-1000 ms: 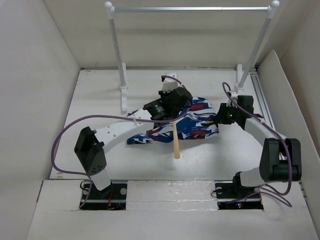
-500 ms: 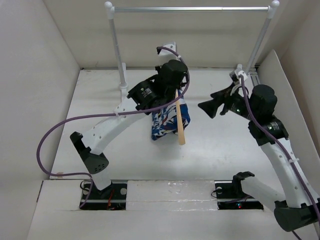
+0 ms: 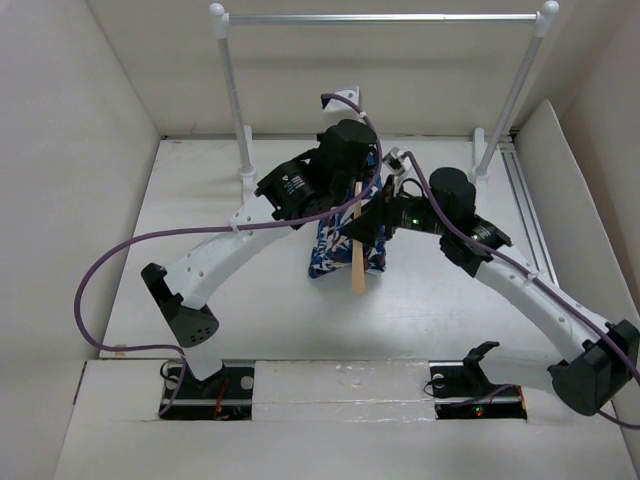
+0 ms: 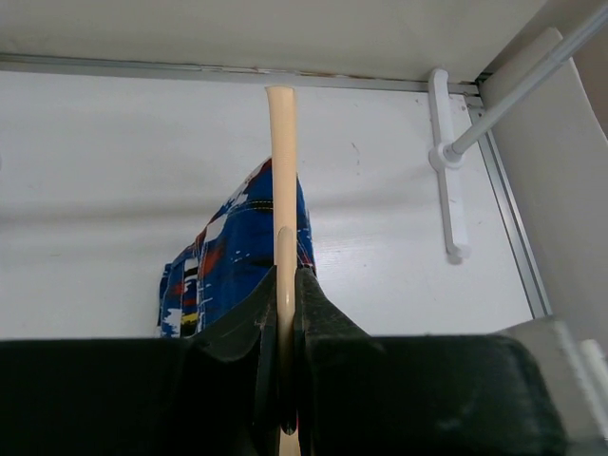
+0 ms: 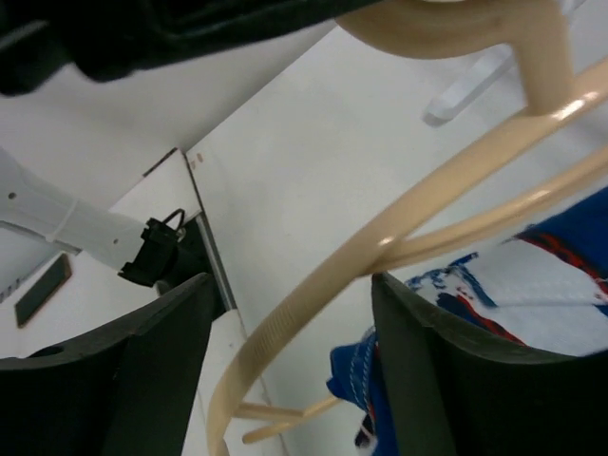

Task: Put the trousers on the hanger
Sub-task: Place the hanger at the clothesline.

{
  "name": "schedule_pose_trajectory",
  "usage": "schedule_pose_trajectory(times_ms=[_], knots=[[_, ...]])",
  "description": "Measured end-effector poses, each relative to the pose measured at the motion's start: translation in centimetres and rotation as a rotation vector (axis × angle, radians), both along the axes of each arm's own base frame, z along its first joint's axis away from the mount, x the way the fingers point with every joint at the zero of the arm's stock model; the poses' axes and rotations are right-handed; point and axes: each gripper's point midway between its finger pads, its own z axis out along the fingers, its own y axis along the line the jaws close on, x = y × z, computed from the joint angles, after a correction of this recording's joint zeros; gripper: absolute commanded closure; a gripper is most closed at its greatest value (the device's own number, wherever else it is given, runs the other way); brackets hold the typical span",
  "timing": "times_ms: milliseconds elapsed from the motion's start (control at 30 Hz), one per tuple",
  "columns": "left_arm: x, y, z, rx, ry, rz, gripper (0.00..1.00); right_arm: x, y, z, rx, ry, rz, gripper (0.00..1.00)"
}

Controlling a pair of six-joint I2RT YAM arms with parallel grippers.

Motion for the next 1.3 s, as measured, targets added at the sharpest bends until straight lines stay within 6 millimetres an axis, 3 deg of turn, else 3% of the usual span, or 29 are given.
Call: schedule_pose_trajectory(times_ms=[167,233,300,333,467,533,567,633,667,700,867,1033,1167,1300], knots=[[-0.1,-0.2,-0.1,0.002,0.004,-0.018,1.00,-0.8,2.5,-1.3,0.031,0.043,0.053,0.61],[-0.2,-0.1,-0.1,0.011,0.004,-0.018,1.00,-0.9,2.8,-1.6,0.049,0.090,0.045,0.81],[-0.4,0.3,0.1,0.019,0.003,-0.016,1.00,-0.7,2.7,-2.4,0.065,0.171,0.003,0.87],[-0.6,0.6,0.0,0.027,0.008,-0.016,1.00,-0.3,2.6,-2.7,0.075,0.196,-0.021,0.97],[-1.0,0.4,0.8,0.008,-0.006,-0.026,1.00,0.3,2.3,-2.2,0.138,0.214,-0.079,1.00],[-0.6,0.4,1.2,-0.012,-0.017,-0.027,0.84,0.0,2.3,-1.3,0.176,0.237,-0.087,1.00],[-0.4,0.3,1.6,-0.024,-0.028,-0.027,0.58,-0.2,2.3,-0.9,0.192,0.253,-0.084,1.00],[0.2,0.5,3.0,-0.061,-0.058,-0.025,0.36,-0.3,2.1,-0.4,0.210,0.281,-0.082,1.00],[0.4,0.6,4.0,-0.081,-0.076,-0.024,0.12,-0.2,2.0,0.0,0.216,0.295,-0.078,1.00],[0.5,0.8,5.2,-0.100,-0.099,-0.025,0.03,0.1,1.8,0.5,0.225,0.305,-0.081,1.00],[-0.8,2.4,12.7,-0.247,-0.232,-0.046,0.01,4.4,-0.5,5.4,0.290,0.300,-0.143,1.00],[-4.1,6.7,17.7,-0.359,-0.331,-0.051,0.01,9.6,-4.0,9.2,0.358,0.207,-0.223,1.00],[-6.3,9.7,17.4,-0.393,-0.343,-0.043,0.01,14.0,-7.5,10.6,0.396,0.183,-0.286,1.00],[-6.6,9.9,12.7,-0.355,-0.269,-0.036,0.01,18.6,-11.2,10.3,0.404,0.193,-0.368,1.00]])
